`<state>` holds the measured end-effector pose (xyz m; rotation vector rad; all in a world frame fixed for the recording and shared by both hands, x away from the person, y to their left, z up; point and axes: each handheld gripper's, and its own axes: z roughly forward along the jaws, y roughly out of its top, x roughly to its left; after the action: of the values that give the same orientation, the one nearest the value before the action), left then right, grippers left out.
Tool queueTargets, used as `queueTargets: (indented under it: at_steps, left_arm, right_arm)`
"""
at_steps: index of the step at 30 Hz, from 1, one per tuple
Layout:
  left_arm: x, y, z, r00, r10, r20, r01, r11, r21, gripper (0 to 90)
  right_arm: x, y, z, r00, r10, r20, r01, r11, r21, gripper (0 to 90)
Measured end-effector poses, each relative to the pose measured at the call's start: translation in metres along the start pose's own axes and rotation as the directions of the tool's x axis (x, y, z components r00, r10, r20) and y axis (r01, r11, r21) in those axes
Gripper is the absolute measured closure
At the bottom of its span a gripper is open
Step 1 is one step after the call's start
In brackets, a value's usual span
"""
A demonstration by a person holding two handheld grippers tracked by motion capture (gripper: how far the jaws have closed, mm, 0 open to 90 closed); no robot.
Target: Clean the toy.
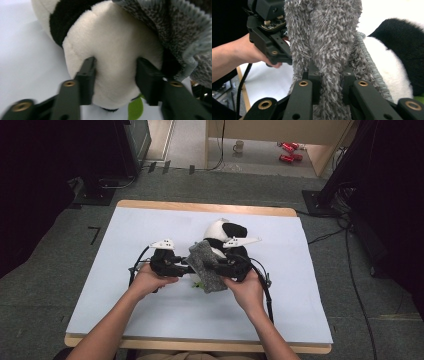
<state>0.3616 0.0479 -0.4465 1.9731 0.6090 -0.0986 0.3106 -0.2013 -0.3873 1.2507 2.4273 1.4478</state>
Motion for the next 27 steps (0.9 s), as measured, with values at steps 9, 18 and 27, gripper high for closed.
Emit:
queueTargets:
  at_steps: [9, 18, 27]
  left_arm:
    - [0.003, 0.001, -0.003, 0.9976, -0.063, -0.030, 0.063, 0.9980, 0.005, 74.0]
    - [0.008, -0.001, -0.005, 0.9944, -0.082, -0.066, 0.083, 0.9964, 0.016, 76.5]
    - [0.009, -0.001, -0.006, 0.9943, -0.074, -0.076, 0.075, 0.9970, 0.015, 76.8]
  right_arm:
    - [0.023, -0.002, 0.000, 0.9961, -0.084, 0.027, 0.083, 0.996, 0.022, 78.0]
    - [0.016, -0.029, 0.029, 0.9825, -0.185, 0.022, 0.182, 0.980, 0.082, 79.1]
    - [0.012, -0.048, 0.054, 0.9789, -0.203, 0.019, 0.195, 0.958, 0.208, 79.2]
